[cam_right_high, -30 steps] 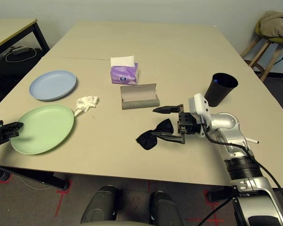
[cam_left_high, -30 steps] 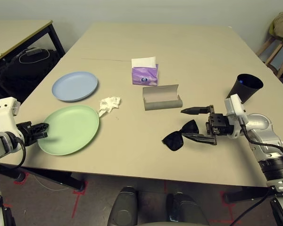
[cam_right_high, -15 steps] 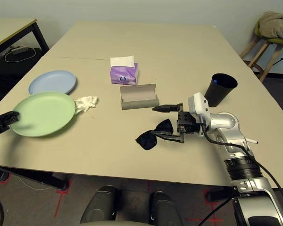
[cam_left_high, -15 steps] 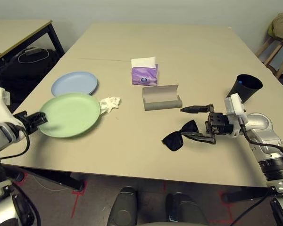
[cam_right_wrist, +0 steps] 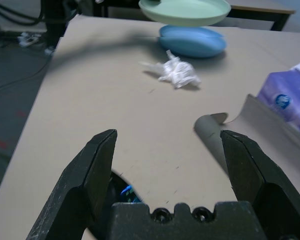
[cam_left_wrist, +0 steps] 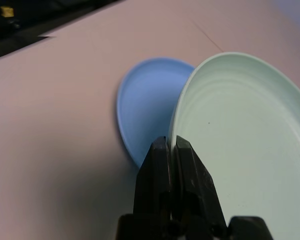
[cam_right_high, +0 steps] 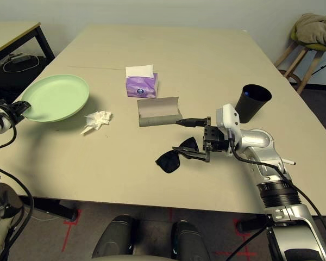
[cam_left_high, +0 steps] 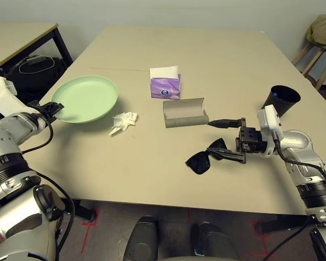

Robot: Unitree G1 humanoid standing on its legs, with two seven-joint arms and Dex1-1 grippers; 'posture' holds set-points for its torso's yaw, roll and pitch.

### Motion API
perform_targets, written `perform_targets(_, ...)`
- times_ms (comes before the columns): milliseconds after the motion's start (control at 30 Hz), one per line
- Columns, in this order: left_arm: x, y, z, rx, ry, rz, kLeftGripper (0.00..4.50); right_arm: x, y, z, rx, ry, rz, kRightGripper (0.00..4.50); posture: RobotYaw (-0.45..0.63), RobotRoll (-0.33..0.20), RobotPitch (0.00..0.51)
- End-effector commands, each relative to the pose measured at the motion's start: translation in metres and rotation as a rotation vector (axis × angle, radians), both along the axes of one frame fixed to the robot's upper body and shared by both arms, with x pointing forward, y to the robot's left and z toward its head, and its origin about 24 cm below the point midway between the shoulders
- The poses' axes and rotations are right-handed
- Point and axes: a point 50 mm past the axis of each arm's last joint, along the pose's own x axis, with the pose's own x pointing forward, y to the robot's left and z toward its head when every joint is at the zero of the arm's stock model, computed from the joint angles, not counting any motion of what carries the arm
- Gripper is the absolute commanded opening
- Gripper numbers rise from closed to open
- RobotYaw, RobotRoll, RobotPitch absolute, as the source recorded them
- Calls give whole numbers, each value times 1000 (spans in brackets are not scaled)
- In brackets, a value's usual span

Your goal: Organize and tidy the items on the table.

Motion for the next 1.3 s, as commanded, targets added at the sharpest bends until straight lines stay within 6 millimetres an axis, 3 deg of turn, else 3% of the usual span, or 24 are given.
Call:
perform_targets(33, 9, -5, -5, -8, 5, 39, 34, 4, 2, 8, 46, -19, -80, 4500, 261, 0, 55)
perform_targets(267, 25, -19, -10, -6, 16, 70, 34, 10, 17, 18, 147, 26, -187, 4500, 268, 0, 56)
perform_targets(600, 49, -41, -12, -29, 9, 206, 34, 11, 20, 18, 197, 18, -197, 4500, 272, 0, 60)
perform_targets(833, 57, -43, -15, -49, -36, 331, 34, 8, 22, 18, 209, 11, -201, 4500, 257, 0, 63)
perform_targets(1200, 60, -45, -19, 1, -16, 352, 34, 7, 19, 21, 200, 1, -210, 4500, 244, 0, 59)
perform_targets(1300, 58, -43, -23, 56, 5, 372, 783, 6, 20, 22, 201, 0, -210, 4500, 241, 0, 56)
